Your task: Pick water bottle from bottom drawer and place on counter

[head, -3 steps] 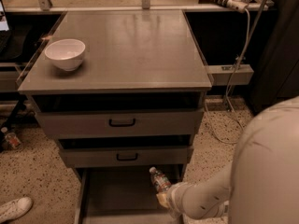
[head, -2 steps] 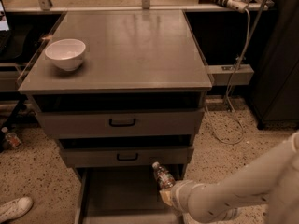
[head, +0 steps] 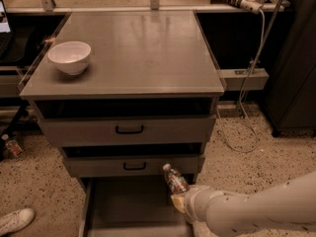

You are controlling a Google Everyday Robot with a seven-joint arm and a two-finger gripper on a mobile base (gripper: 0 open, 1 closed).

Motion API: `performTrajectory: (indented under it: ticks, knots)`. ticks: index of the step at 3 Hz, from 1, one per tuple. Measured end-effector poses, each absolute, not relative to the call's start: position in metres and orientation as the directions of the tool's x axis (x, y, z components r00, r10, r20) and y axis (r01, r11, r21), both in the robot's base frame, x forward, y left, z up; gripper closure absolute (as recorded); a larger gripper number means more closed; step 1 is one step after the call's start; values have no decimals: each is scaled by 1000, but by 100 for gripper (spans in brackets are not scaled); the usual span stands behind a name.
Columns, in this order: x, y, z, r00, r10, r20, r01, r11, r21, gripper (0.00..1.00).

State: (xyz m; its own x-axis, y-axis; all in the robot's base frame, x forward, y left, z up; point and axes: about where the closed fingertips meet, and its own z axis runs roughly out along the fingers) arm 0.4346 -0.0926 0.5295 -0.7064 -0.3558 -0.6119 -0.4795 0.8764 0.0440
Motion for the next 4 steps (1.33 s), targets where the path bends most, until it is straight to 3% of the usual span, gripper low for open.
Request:
performTrajectory:
  ticks: [4]
  knots:
    - [456,-103,632,-589,-435,-682,-525,847,-86,100]
